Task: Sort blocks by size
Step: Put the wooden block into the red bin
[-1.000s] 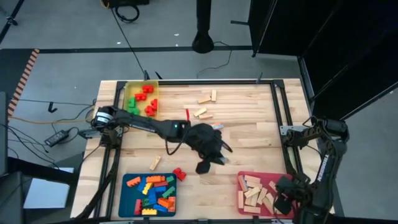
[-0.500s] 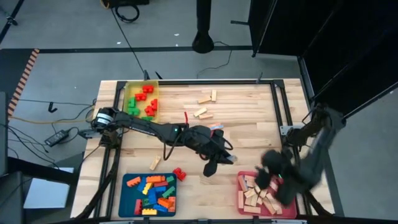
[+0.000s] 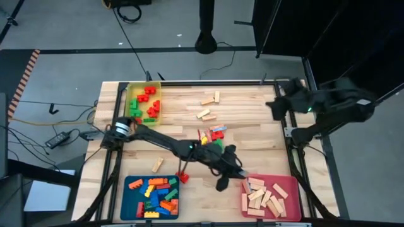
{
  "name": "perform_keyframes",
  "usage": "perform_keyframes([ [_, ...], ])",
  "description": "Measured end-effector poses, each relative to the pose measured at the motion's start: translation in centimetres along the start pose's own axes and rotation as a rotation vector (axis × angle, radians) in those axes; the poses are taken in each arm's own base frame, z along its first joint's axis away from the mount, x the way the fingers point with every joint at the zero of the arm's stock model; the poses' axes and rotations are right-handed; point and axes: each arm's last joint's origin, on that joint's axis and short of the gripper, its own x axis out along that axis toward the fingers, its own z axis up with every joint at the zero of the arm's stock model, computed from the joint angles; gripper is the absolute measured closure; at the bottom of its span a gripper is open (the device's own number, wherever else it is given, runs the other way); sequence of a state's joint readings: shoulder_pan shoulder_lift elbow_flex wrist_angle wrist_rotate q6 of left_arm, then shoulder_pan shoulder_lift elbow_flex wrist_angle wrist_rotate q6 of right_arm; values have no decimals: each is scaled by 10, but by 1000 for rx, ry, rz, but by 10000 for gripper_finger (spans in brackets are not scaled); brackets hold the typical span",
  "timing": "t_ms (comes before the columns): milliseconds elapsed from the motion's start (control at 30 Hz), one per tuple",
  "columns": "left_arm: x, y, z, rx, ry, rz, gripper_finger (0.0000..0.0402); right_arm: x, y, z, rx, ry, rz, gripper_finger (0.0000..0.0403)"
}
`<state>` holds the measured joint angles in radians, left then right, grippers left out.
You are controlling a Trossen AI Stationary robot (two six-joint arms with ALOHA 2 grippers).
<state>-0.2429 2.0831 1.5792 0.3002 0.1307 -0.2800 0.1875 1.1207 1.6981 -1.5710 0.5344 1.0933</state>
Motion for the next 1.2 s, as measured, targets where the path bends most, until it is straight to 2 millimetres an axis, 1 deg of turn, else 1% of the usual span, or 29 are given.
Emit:
perform_keyframes([
  [67,14,-3,-2,8,-27,-17,355,-5,-11,4,-3,-22,0,156],
  [133,29,-5,-5,24,-34,-33,355,-9,-17,5,-20,-35,0,156],
  [233,55,-6,-16,38,-4,-69,355,-10,-20,6,-51,-42,-5,156],
  [333,76,-5,-22,26,20,-72,351,-7,-17,7,-99,-36,-14,156],
  [400,85,-3,-22,32,24,-68,320,-4,-13,6,-131,-28,-21,156],
  [533,95,-1,-25,119,84,-54,223,2,-7,6,-169,-1,-29,157],
  [600,95,-3,-19,142,96,-52,177,5,-3,5,-187,22,-27,158],
  [667,94,-4,-9,163,79,-52,138,9,1,5,-204,51,-21,158],
  [733,88,-4,4,147,125,-35,112,11,3,4,-225,75,-10,158],
  [800,77,0,21,137,216,-1,102,11,4,3,-245,97,6,158],
  [867,54,3,42,179,290,35,105,10,4,2,-263,124,31,158],
  [900,36,4,55,198,337,72,109,8,3,1,-265,133,49,158],
  [933,14,3,71,224,378,114,114,6,2,0,-269,146,68,158],
  [1000,-37,1,105,275,460,188,125,-1,-1,-3,-276,167,116,158],
  [1067,-84,1,126,293,557,245,133,-8,-5,-6,-291,173,158,158],
  [1133,-121,4,128,271,699,310,139,-13,-8,-9,-290,176,191,158],
  [1167,-135,7,126,228,748,351,141,-16,-9,-10,-289,177,206,158],
  [1200,-143,9,120,175,783,388,142,-18,-10,-11,-285,179,217,158],
])
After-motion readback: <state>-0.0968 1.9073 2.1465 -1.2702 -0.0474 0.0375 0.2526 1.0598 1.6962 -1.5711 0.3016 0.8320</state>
